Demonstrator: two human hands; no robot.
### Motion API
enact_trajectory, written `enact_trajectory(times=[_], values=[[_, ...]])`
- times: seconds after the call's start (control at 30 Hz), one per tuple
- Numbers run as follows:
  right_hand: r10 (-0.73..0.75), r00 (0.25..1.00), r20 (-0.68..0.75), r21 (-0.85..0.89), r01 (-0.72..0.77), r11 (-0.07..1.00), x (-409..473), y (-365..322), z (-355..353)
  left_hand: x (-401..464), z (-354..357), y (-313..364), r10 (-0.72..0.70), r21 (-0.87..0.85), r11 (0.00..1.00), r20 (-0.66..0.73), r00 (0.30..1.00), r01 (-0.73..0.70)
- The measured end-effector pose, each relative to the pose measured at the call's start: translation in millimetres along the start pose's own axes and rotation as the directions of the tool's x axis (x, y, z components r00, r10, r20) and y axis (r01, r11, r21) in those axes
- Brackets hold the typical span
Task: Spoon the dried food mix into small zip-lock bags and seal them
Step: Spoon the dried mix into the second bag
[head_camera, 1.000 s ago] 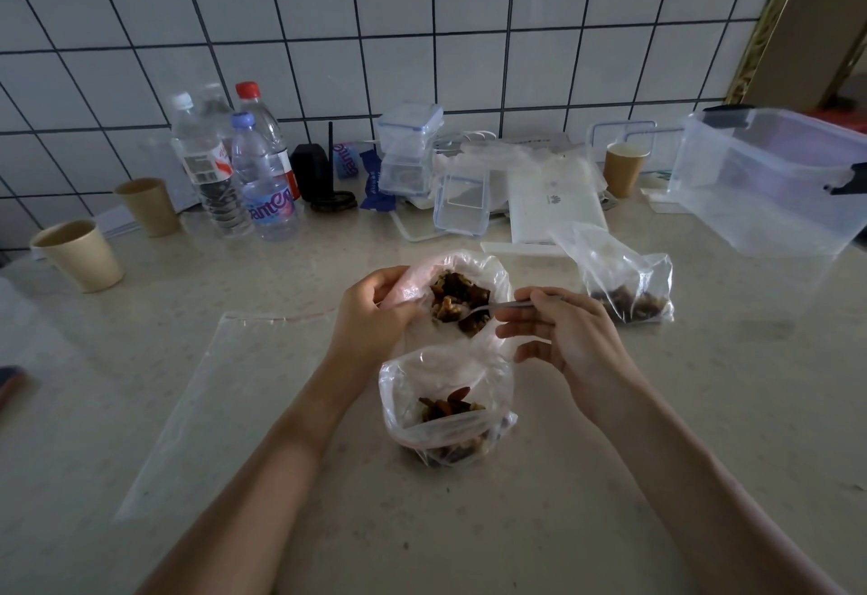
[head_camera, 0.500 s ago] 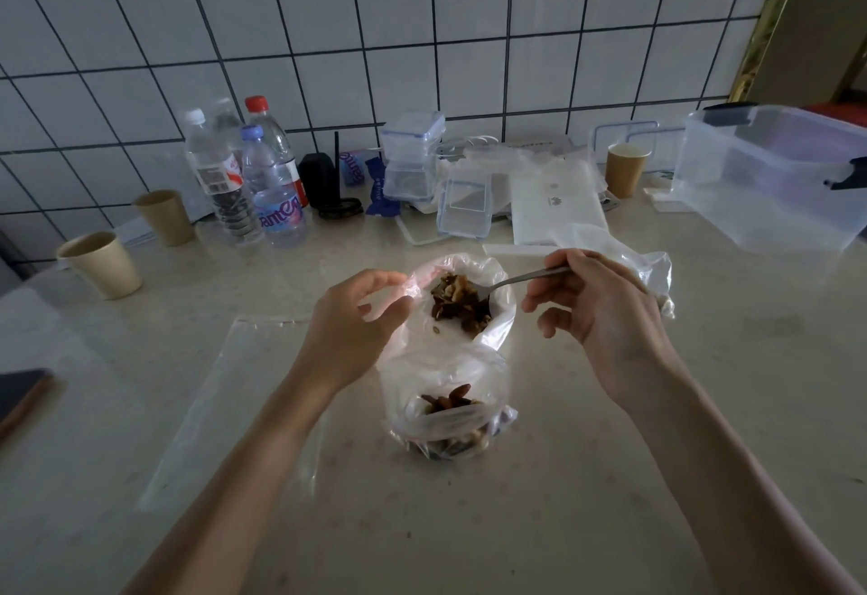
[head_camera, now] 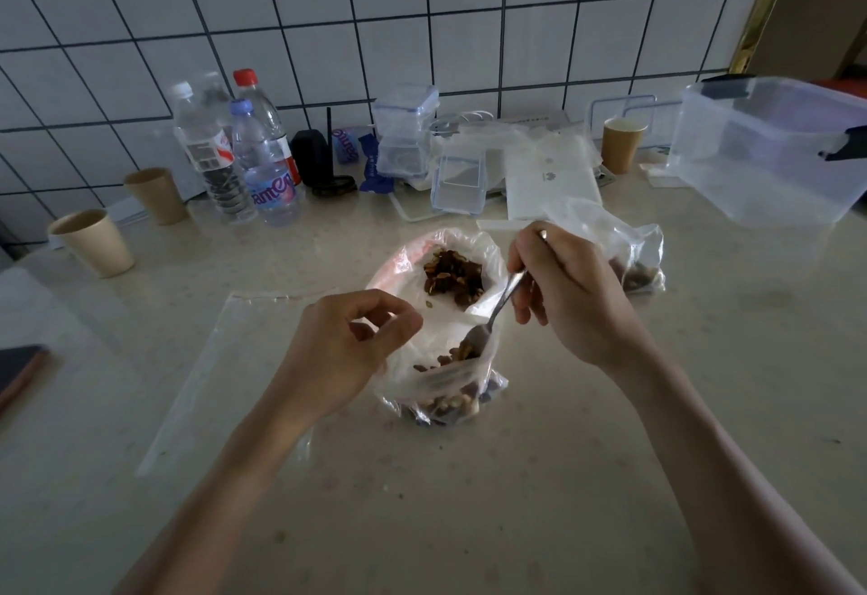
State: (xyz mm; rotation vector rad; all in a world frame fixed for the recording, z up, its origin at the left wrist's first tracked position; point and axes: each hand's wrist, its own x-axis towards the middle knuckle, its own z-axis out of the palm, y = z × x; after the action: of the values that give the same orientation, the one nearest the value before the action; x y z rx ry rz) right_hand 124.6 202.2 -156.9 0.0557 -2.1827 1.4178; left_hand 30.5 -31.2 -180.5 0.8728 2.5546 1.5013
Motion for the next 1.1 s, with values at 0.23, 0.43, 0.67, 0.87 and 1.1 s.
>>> enact_trajectory(times=[0.23,0.43,0.67,0.87,1.1], values=[[-0.362,0.930,0.055,-0.299,0.361,0.883,-10,-14,11,-2,6,-12,-0.010,-0.065,0.998,-0.115,0.993,0.003],[-0.338,0.939,-0.063,-0.176,0.323,0.930,-8,-10,17,-1,9,-16,-0.023,-0.056,0.998,-0.131,0.991,0.016],[0.129,0.937,-0.324,0.276,-0.037,0.960,3,9,13,-5,9,-15,-0.024,-0.032,0.999,-0.132,0.991,0.020],[0.467,0.833,-0.299,0.580,-0.230,0.781,8,18,9,-7,1,-11,-0.028,-0.081,0.997,-0.153,0.988,0.016],[0.473,0.819,-0.325,0.533,-0.255,0.807,9,25,5,21,-9,-7,0.004,0.044,0.999,-0.299,0.954,0.010]])
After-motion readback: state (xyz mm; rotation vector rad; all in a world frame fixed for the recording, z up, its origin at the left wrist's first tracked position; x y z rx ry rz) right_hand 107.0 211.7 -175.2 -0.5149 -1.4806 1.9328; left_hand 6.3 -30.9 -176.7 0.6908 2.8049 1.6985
